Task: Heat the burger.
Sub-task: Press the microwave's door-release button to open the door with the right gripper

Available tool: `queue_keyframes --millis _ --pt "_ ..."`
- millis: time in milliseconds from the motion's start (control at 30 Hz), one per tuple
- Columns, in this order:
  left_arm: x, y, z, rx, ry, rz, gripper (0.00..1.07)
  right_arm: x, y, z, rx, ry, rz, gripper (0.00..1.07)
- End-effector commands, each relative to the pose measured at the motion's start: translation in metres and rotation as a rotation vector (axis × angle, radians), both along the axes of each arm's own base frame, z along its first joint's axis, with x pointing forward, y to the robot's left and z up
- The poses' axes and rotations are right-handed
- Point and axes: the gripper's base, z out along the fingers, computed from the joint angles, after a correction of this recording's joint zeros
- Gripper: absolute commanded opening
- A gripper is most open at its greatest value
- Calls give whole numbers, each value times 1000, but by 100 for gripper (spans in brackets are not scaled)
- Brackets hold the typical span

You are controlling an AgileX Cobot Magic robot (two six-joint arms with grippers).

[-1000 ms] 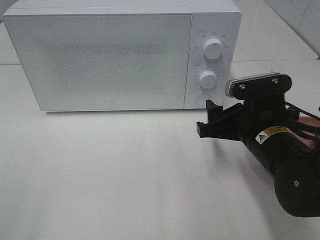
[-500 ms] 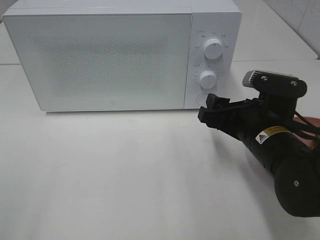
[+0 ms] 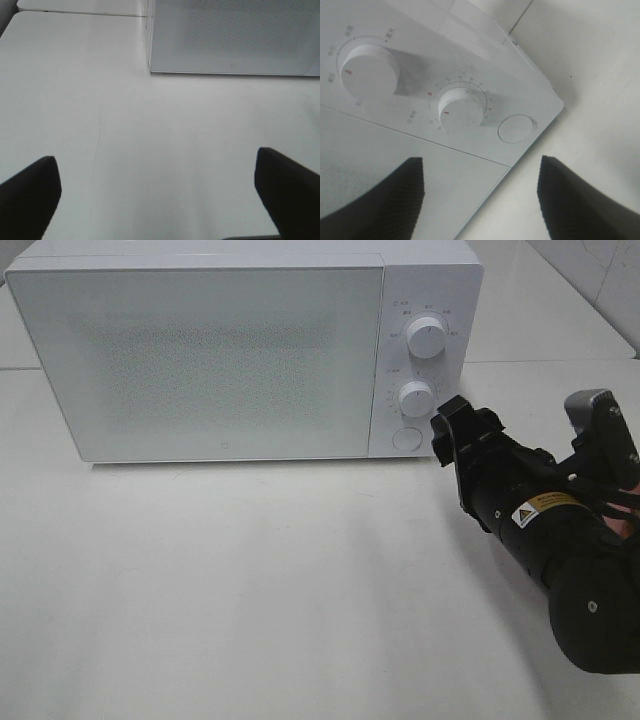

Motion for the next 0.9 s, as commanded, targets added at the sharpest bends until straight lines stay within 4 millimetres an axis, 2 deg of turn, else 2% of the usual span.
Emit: queue_keyframes --millis 33,67,133,200,233,267,333,367,433,567,900 --pt "0 0 -1 -4 -2 2 98 1 1 6 184 -41 -41 54" --pt "0 0 -1 -4 -2 2 98 1 1 6 184 -41 -41 54" --pt "0 0 -1 -4 -2 2 98 1 1 6 311 -26 -73 37" --pt "0 0 -1 -4 -2 2 98 1 1 6 328 -24 -78 33" --pt "0 0 -1 -4 -2 2 98 1 1 6 359 -21 -86 25" --pt "0 0 -1 -4 -2 2 98 1 1 6 359 -21 -86 25" --pt "0 0 -1 -4 -2 2 98 1 1 6 370 -20 -89 15" --pt "0 0 -1 -4 -2 2 98 1 1 6 370 -20 -89 15" --pt "0 0 -1 -4 -2 2 98 1 1 5 373 -6 -91 6" --pt "0 0 -1 -4 -2 2 98 0 1 1 388 35 -99 0" --pt "0 0 -1 -4 -2 2 98 -1 -2 -3 441 87 -156 0"
